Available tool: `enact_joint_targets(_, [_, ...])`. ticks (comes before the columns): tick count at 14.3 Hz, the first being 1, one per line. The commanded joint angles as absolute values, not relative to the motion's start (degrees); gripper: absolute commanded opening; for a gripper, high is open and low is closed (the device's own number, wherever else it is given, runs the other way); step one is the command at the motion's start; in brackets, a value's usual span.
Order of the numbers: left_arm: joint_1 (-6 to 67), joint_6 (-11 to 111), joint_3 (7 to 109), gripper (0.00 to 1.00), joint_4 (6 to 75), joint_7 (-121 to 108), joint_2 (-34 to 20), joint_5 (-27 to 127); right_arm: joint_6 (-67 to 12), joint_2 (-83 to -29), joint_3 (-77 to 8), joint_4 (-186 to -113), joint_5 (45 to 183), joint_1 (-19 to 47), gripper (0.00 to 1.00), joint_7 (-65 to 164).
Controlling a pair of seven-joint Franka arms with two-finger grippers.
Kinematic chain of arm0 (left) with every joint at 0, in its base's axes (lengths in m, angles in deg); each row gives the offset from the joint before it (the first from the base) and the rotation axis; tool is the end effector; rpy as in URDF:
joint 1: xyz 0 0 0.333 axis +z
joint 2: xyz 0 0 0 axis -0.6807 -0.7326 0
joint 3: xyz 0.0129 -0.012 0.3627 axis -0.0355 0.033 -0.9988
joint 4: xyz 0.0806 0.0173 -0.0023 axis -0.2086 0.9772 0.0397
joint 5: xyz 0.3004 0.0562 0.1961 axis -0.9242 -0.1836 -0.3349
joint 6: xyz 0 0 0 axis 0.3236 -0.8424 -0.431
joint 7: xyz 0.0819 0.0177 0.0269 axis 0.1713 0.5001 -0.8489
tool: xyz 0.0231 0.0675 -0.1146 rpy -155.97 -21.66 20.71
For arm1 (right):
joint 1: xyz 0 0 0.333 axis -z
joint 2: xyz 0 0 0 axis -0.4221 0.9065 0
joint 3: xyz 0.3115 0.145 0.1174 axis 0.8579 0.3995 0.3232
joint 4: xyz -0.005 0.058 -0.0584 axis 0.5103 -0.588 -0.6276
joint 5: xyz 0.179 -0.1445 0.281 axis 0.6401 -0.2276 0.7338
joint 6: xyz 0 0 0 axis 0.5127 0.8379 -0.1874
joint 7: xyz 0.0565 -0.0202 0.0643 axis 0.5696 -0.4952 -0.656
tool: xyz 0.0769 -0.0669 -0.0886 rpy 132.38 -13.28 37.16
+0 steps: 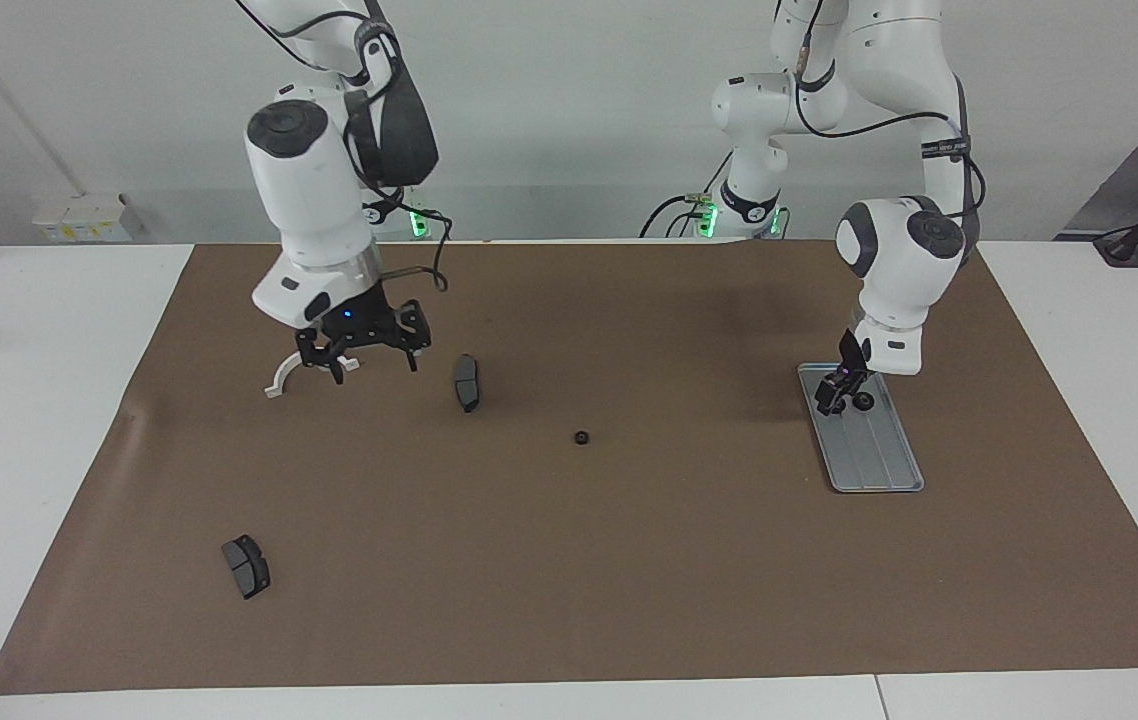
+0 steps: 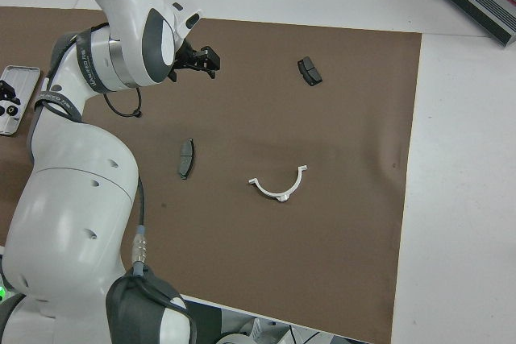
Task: Place bearing gear from tray to pile
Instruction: 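Return the left gripper to the tray while the right gripper grasps the ring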
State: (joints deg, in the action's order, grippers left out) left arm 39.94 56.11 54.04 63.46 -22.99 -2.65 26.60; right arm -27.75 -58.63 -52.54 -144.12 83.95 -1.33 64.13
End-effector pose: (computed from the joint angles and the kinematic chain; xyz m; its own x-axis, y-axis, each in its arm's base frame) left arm 0.5177 -0.0185 0.3563 0.8501 0.5197 0.0848 0.5146 -0.8541 0.0757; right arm 0.5970 0.1741 0.5004 0.9788 0.1616 0.1257 0.1603 -0.9869 0.0202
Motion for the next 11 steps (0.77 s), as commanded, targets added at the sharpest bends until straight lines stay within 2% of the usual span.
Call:
enact_joint_targets(1, [40.35, 58.99, 54.1, 0.63, 65.39, -23.72, -1.79, 26.47, -31.85, -51.82, -52.7, -139.11, 83.31, -5.16, 1.0, 70.11])
enact_joint_targets(7, [41.05, 60.32, 54.1, 0.64, 65.39, -23.28, -3.02, 26.21, -36.96, -38.47, -52.7, -130.15, 82.78, -14.22, 1.0, 89.0])
enact_joint_targets(11, [40.96, 61.9, 54.1, 0.62, 65.39, -23.1, -3.98, 26.03, -41.97, -34.5, -52.7, -130.4, 83.13, -17.83, 1.0, 95.51])
